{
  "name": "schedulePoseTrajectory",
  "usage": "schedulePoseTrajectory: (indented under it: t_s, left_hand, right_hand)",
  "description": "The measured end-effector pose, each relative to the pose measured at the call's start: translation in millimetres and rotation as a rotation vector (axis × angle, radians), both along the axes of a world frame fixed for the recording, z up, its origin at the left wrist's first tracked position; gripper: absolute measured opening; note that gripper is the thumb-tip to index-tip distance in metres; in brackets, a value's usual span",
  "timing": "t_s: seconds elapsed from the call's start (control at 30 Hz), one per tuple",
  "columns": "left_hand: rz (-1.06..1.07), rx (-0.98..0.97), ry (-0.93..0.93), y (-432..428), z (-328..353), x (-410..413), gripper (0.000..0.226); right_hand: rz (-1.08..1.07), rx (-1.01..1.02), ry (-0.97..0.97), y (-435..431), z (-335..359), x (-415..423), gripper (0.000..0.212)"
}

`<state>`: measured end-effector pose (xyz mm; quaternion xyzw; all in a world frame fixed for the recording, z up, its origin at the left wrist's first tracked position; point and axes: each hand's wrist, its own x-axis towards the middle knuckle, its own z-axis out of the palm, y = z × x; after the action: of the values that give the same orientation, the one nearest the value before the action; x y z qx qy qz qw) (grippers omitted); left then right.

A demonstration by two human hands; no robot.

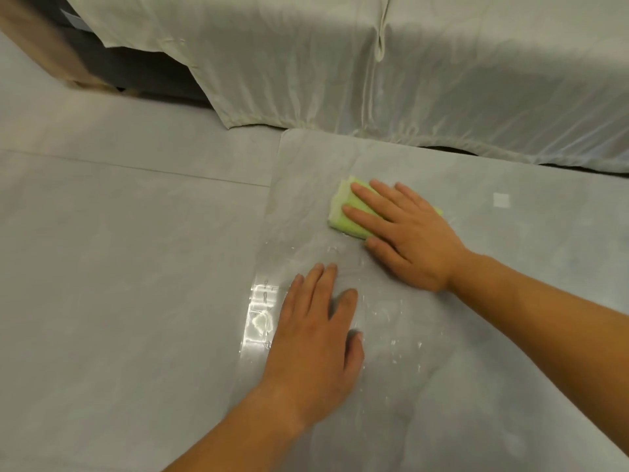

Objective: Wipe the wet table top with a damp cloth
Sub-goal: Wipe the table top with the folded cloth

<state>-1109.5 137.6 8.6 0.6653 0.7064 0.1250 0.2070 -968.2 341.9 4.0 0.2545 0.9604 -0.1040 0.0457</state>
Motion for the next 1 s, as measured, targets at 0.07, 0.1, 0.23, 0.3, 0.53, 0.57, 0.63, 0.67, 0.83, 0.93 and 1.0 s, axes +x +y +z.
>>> schedulePoseTrajectory:
  t_s: [0.07,0.1,0.23,0.3,0.53,0.57,0.63,0.67,0.83,0.93,1.0]
  left_hand:
    - [-0.001,-0.005,0.020,-2.4,0.1,1.2,0.049]
    - [0.000,-0.007,0.028,-2.1,-0.2,2.3,0.049]
    - [0.001,-0.018,0.044,-1.0,-0.7,2.5,0.050]
    - [-0.014,-0.022,0.049,-1.6,-1.4,1.9,0.053]
    - [-0.023,-0.032,0.073,-18.1,1.9,9.7,0.057]
    - [-0.016,-0.025,0.067,-24.1,4.6,14.1,0.055]
    - [-0.013,-0.015,0.049,-39.2,10.0,24.9,0.052]
    - [-0.014,-0.016,0.046,-47.6,11.8,30.6,0.051]
    - [-0.020,-0.038,0.089,-91.0,13.8,53.9,0.050]
    - [0.011,-0.049,0.102,-108.4,15.0,60.3,0.048]
    - [0.049,-0.070,0.085,-117.2,15.9,60.6,0.047]
  right_hand:
    - [-0.198,-0.002,0.012,15.4,0.3,-9.4,0.058]
    - [-0.302,-0.011,0.024,18.2,-0.1,-19.0,0.060]
    - [-0.261,-0.004,0.037,-24.2,2.2,-18.2,0.059]
    - [-0.097,-0.021,0.008,-53.9,5.2,16.0,0.057]
    - [-0.483,-0.010,0.003,-44.5,1.2,71.3,0.060]
    - [-0.496,0.006,0.020,-59.2,-0.4,69.7,0.061]
    - [-0.380,0.021,0.034,-106.3,0.0,75.5,0.059]
    - [-0.284,0.018,0.036,-132.2,-0.7,85.0,0.058]
    - [-0.142,-0.012,0.024,-161.4,-0.6,125.0,0.054]
    - [-0.505,-0.014,0.054,-137.4,-1.8,106.2,0.058]
    - [-0.578,-0.017,0.074,-157.1,-1.5,96.4,0.061]
